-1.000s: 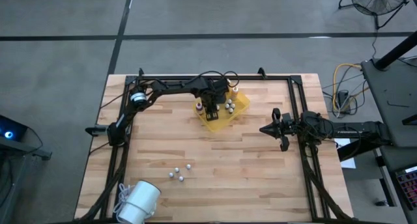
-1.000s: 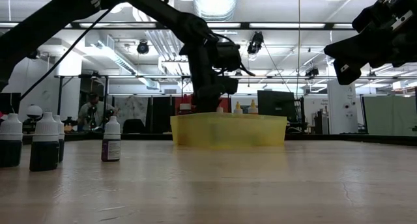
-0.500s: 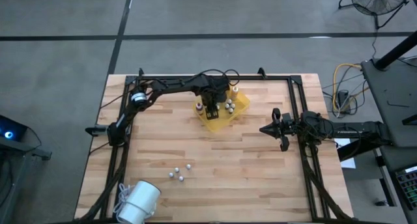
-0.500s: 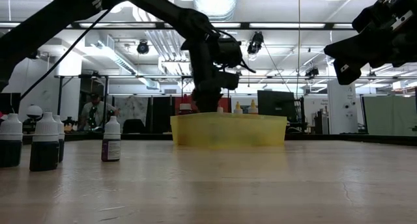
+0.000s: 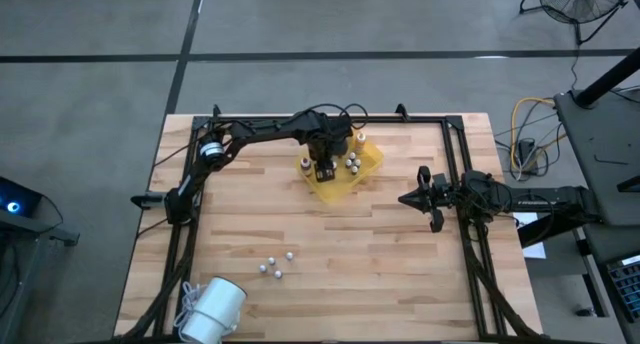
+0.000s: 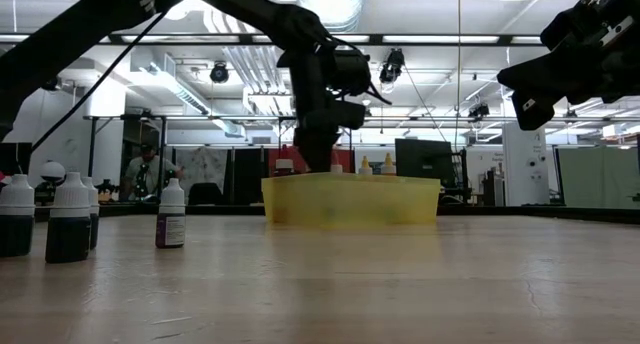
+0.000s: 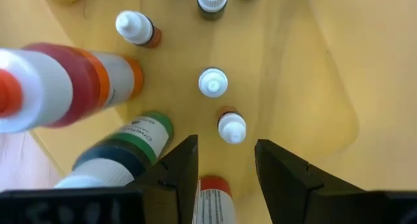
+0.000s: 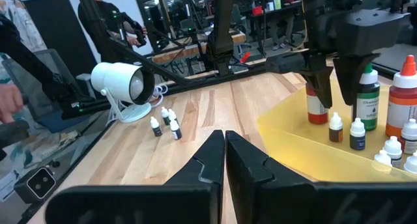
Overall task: Pick & Place food coloring
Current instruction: Put the small black food coloring bottle into the yellow bin
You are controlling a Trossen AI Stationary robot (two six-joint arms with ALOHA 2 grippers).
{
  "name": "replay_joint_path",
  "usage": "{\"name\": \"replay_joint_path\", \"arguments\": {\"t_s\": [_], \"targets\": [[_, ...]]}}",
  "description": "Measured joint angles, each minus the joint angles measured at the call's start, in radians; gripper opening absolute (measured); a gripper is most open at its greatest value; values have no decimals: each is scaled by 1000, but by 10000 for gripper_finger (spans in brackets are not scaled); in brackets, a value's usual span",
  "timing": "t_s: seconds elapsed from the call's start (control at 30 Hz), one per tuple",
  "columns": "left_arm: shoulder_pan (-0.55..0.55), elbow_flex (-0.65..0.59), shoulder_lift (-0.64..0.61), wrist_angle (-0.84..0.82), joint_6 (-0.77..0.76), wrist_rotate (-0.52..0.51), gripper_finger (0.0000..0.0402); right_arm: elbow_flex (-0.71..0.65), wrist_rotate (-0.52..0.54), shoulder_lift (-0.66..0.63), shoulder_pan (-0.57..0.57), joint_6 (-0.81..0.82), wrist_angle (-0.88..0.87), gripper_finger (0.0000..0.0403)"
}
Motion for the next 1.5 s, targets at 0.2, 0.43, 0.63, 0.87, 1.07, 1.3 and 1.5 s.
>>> {"name": "replay_joint_path", "arguments": {"t_s": [0.2,0.43,0.63,0.87,1.07,1.3,1.5], "targets": [[-6,0,-28,-44,-3,-2,124,0,0,0,0,0,0,9],[-15,8,-116,-67,-10,0,124,0,0,0,0,0,0,9],[-31,7,-207,-72,-13,18,124,0,0,0,0,0,0,9],[-70,6,-280,-117,-8,84,124,0,0,0,0,0,0,9],[-120,5,-297,-195,62,172,124,0,0,0,0,0,0,9],[-182,1,-297,-282,264,249,124,0,0,0,0,0,0,9],[-221,-30,-297,-286,382,253,124,0,0,0,0,0,0,9]]}}
